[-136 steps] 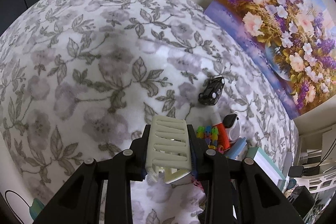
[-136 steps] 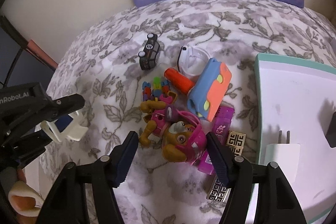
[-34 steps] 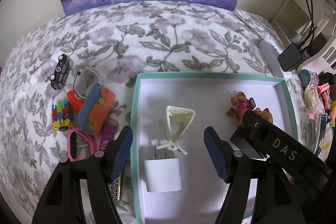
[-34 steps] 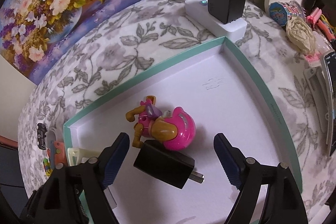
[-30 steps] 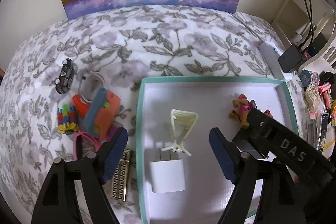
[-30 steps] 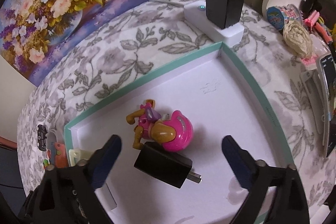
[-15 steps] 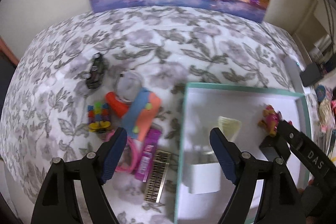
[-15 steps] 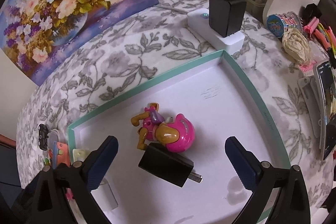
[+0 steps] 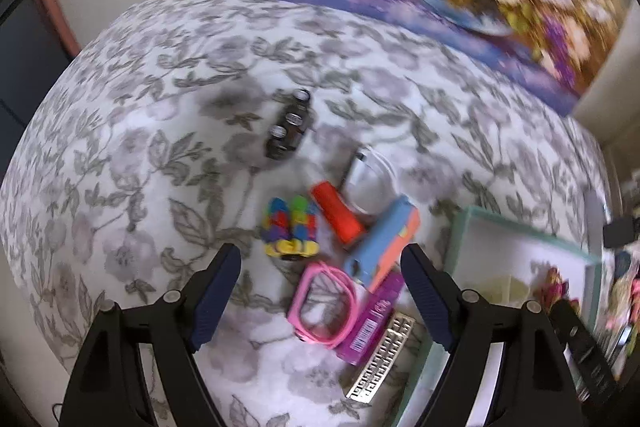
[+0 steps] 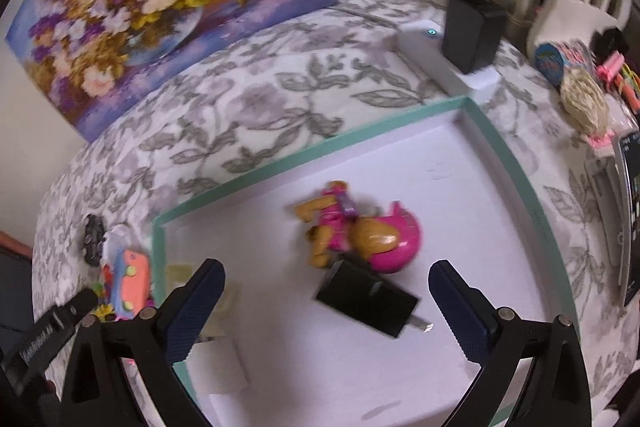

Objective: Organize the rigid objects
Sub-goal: 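Lift both open tools away from the tray toward the remaining toys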

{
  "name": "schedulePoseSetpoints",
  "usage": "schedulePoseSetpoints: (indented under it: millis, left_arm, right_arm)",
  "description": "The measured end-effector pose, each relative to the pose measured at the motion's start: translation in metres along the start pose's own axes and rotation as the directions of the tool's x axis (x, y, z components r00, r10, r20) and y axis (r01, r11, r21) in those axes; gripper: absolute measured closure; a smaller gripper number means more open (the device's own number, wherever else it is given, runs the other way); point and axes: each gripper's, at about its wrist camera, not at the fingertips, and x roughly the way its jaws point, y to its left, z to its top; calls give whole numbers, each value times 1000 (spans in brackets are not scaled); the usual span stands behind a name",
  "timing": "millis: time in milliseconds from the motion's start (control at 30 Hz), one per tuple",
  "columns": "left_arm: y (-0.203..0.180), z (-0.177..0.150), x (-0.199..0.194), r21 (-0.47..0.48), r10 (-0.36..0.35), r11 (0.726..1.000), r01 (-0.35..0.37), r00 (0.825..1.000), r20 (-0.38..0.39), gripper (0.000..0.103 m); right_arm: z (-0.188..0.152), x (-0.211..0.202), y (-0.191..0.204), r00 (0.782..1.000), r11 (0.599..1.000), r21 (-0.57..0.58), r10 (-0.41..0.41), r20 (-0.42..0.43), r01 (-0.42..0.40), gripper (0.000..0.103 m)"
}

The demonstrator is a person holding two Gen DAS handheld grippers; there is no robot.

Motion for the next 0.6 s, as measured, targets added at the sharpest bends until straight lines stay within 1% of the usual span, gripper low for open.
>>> schedulePoseSetpoints:
  millis: [233, 333, 533, 600]
  left_arm:
    - [30, 7, -1, -72, 17, 997, -17, 1000, 9, 19]
    - [44, 9, -3, -106, 23, 994, -21, 1000, 18, 1]
    - [74, 14, -10, -201, 15, 980, -5, 999, 49, 1]
    - [81, 14, -11, -216, 16, 976, -4, 999, 52, 1]
  right_arm:
    - [-13, -6, 42, 999, 992, -113, 53, 0, -53, 0]
    - [-20, -8, 59, 998, 986, -154, 65, -5, -65, 0]
    - [-38, -13, 99, 996, 962, -257, 91, -13, -91, 0]
    - [-43, -12, 110, 994, 952, -283, 110, -27, -113, 0]
